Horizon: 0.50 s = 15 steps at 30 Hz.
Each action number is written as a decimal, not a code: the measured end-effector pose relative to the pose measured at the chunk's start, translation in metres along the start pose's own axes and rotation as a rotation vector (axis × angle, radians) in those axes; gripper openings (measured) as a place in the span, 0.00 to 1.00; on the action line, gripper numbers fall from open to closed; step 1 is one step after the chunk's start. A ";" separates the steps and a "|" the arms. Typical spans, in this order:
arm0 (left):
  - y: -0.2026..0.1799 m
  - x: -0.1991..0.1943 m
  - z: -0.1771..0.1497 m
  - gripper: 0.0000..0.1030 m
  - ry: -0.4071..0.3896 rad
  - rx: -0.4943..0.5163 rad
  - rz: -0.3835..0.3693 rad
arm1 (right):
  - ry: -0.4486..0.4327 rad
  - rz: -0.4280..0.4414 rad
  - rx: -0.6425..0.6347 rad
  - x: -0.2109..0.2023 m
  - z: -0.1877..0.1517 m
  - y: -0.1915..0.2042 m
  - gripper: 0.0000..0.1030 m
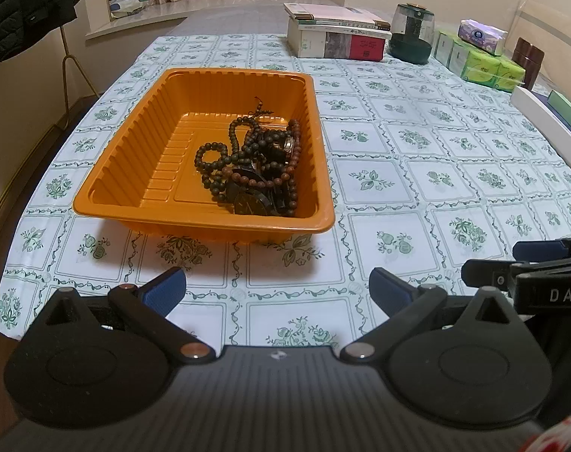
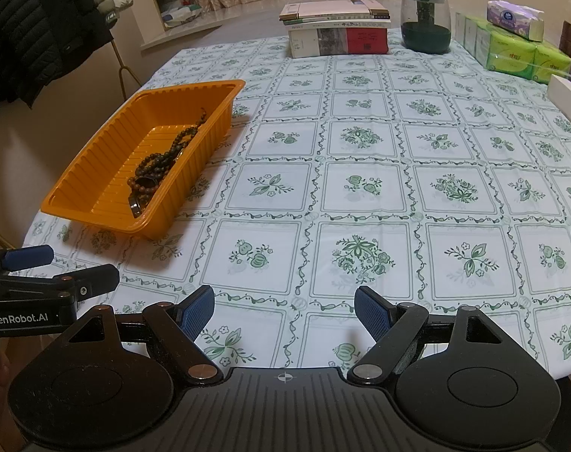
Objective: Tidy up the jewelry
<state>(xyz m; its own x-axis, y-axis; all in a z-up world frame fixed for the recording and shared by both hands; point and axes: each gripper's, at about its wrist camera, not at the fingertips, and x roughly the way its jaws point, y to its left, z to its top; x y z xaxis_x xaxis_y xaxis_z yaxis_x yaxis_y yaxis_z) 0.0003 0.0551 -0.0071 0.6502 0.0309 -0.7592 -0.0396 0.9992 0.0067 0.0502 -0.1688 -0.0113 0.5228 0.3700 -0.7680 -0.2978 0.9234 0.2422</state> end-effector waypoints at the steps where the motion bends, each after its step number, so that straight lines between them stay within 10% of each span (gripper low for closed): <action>1: 0.000 0.000 0.001 1.00 0.001 0.000 0.000 | 0.000 0.001 0.000 0.000 0.000 0.000 0.79; 15: -0.001 0.004 0.002 1.00 -0.015 -0.004 -0.003 | 0.000 0.002 0.002 0.001 0.000 0.000 0.79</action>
